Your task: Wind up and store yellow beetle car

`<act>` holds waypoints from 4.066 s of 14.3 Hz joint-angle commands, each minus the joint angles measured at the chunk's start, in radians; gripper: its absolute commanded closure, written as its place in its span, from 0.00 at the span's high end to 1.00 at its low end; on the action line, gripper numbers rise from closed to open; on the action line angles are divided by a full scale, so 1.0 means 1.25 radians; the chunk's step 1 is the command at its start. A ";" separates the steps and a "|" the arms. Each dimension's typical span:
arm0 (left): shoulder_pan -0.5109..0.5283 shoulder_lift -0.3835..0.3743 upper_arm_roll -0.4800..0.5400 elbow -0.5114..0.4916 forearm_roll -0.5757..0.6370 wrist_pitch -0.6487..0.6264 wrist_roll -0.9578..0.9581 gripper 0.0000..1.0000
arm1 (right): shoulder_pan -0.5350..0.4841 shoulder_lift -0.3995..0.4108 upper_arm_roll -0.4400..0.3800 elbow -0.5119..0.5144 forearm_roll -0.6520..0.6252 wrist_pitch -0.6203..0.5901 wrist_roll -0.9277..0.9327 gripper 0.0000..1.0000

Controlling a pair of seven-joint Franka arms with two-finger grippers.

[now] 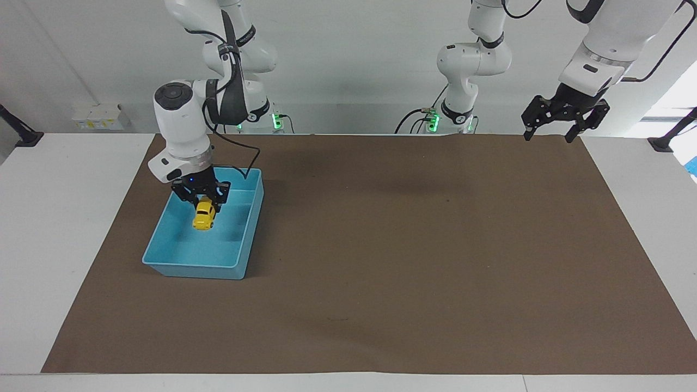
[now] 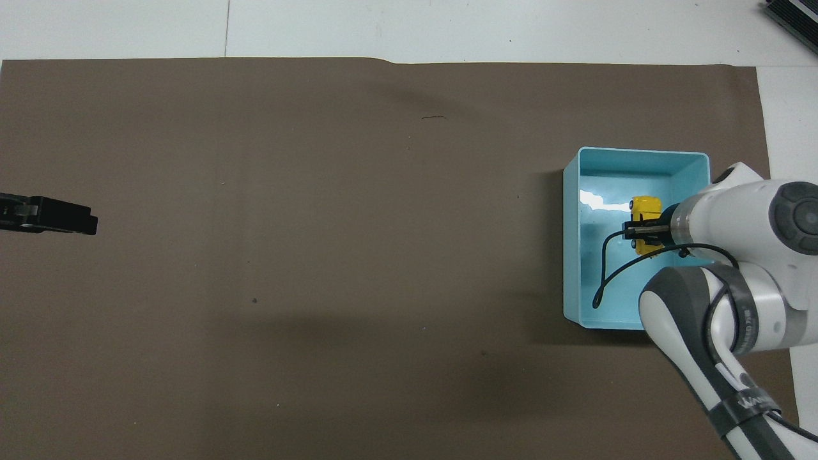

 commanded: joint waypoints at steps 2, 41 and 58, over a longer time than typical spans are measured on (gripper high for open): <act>0.010 -0.009 -0.001 -0.003 -0.002 -0.004 0.007 1.00 | -0.027 -0.015 0.007 -0.149 0.018 0.180 -0.046 0.00; 0.010 -0.010 -0.001 -0.003 -0.002 -0.004 0.007 1.00 | -0.052 0.017 0.001 0.585 0.084 -0.732 -0.053 1.00; 0.010 -0.010 -0.001 -0.003 -0.002 -0.004 0.007 1.00 | -0.049 -0.010 0.002 0.520 0.115 -0.651 -0.053 1.00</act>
